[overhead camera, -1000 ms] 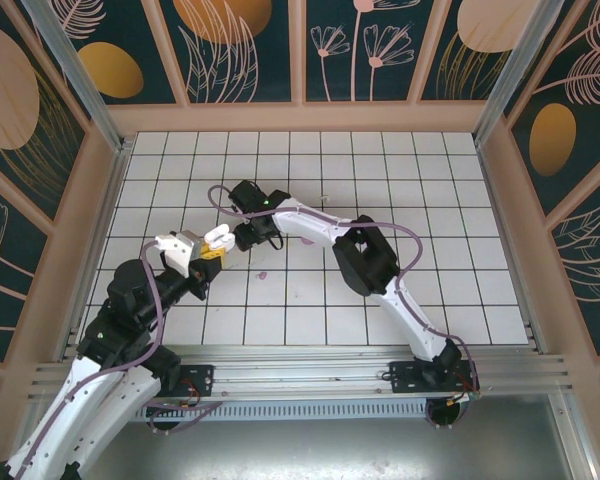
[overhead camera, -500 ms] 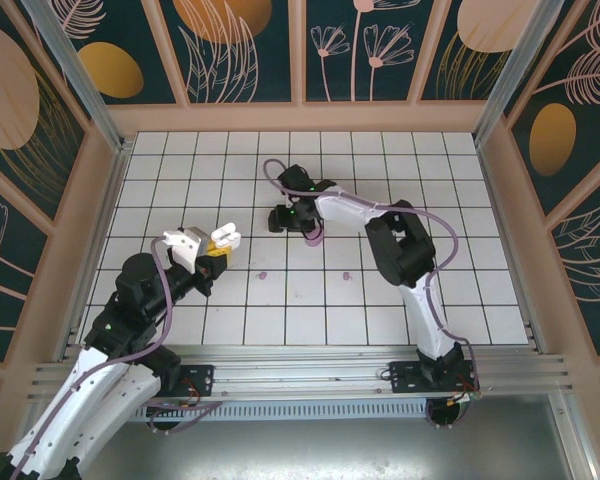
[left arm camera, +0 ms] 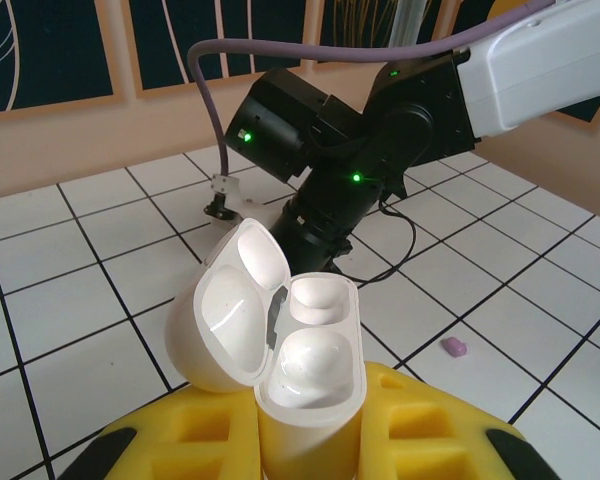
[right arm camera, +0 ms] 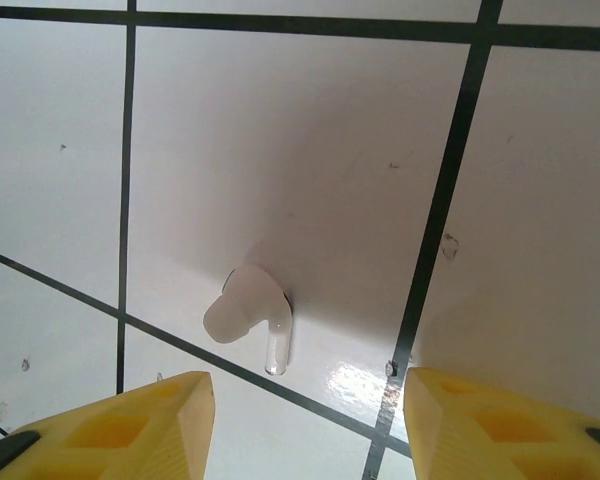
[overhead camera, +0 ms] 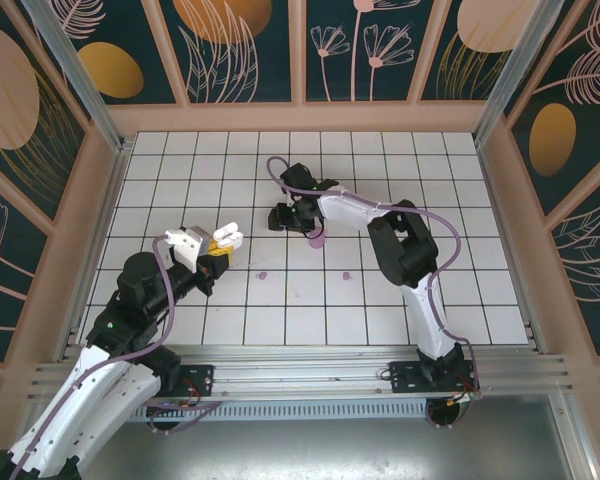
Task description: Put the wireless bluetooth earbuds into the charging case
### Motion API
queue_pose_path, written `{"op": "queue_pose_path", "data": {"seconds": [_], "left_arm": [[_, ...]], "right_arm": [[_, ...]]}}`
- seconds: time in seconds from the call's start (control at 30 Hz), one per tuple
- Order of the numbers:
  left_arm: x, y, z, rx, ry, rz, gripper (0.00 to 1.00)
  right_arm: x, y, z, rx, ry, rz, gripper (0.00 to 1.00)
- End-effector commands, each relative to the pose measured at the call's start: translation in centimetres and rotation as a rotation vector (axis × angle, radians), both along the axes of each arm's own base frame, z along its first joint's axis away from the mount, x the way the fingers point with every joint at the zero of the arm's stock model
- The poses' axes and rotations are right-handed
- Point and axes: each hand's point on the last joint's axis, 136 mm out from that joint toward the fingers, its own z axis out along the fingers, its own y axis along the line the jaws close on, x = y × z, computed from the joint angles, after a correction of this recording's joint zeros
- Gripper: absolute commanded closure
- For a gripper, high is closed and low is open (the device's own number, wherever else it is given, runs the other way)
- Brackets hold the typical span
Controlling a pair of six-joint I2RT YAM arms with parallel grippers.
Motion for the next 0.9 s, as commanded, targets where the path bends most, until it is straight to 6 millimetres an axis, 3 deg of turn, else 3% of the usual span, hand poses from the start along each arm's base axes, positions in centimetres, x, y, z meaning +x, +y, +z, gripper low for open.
{"op": "queue_pose_path", "data": {"seconds": [0.0, 0.43, 0.63, 0.87], "left_arm": [[0.2, -0.2, 0.7, -0.029, -0.028, -0.006, 1.0], [0.3, -0.2, 0.6, -0.015, -0.029, -0.004, 1.0], [0.4, -0.2, 0.5, -0.008, -0.028, -0.003, 1.0], [0.6, -0.3, 0.4, -0.003, -0.024, -0.007, 1.0]], "right_arm": [[0.5, 1.3, 0.8, 0.03, -0.02, 0.016, 0.49], [1.6, 2.3, 0.8, -0.214, -0.125, 0.039, 0.52], [1.5, 2.6, 0.2, -0.251, -0.122, 0.065, 0.66], [1.3, 2.4, -0.5, -0.292, -0.115, 0.084, 0.63]]}}
